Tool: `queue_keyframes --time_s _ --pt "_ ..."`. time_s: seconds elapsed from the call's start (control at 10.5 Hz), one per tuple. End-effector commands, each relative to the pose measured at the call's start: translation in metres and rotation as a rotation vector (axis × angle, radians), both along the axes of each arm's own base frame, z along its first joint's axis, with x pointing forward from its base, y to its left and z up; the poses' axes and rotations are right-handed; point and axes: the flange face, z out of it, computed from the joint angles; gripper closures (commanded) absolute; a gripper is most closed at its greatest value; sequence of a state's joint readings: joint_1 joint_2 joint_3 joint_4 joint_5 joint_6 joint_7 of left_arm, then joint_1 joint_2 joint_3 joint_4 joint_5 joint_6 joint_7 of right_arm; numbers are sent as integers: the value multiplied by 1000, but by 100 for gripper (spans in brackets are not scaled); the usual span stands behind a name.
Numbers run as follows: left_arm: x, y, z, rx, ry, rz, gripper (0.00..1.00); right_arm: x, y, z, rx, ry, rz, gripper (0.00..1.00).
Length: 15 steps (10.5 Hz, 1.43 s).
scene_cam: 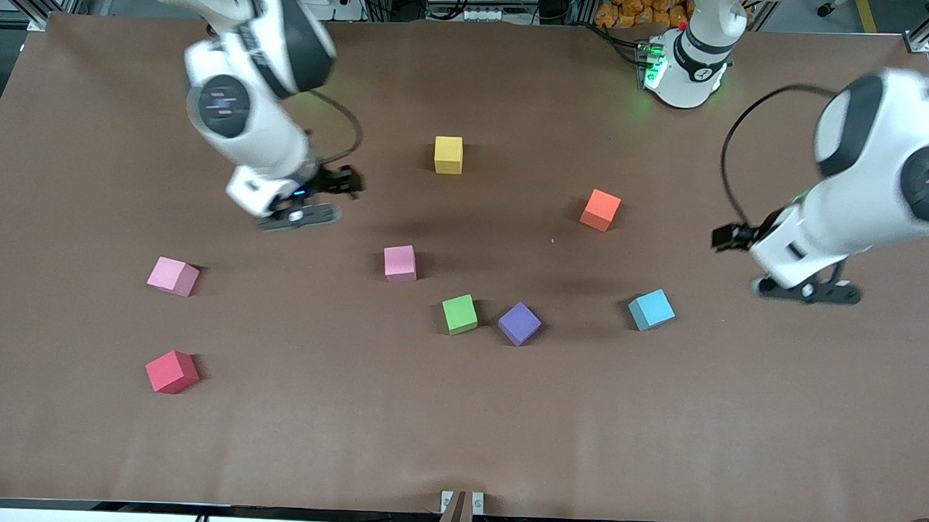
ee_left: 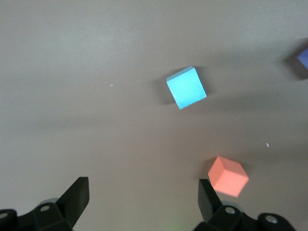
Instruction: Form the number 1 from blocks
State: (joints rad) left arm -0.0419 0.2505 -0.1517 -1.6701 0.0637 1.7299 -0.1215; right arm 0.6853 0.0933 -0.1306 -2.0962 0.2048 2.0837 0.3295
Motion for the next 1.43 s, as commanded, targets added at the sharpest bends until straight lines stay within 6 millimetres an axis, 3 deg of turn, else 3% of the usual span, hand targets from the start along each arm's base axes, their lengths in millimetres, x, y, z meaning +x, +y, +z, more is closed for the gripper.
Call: queue_keyframes --time_s 0.0,0.38,0.48,0.67,0.95,1.34 --pt "-12 1 -39 -2 -24 20 0 -54 48 -45 16 58 -72 0" --pt "-21 7 -100 -9 -47 32 0 -137 138 -98 -20 98 -88 0" --pt "-19 8 -114 -8 -34 45 0 -150 150 -108 -20 86 -83 0" --pt "-13 10 -138 -9 -41 80 0 -162 157 -116 -29 86 -63 0" --pt "-14 1 -153 20 -32 128 0 -176 166 -132 -50 89 -61 0" --pt "-8 1 -168 22 -63 211 0 -178 171 -150 -64 83 -89 0"
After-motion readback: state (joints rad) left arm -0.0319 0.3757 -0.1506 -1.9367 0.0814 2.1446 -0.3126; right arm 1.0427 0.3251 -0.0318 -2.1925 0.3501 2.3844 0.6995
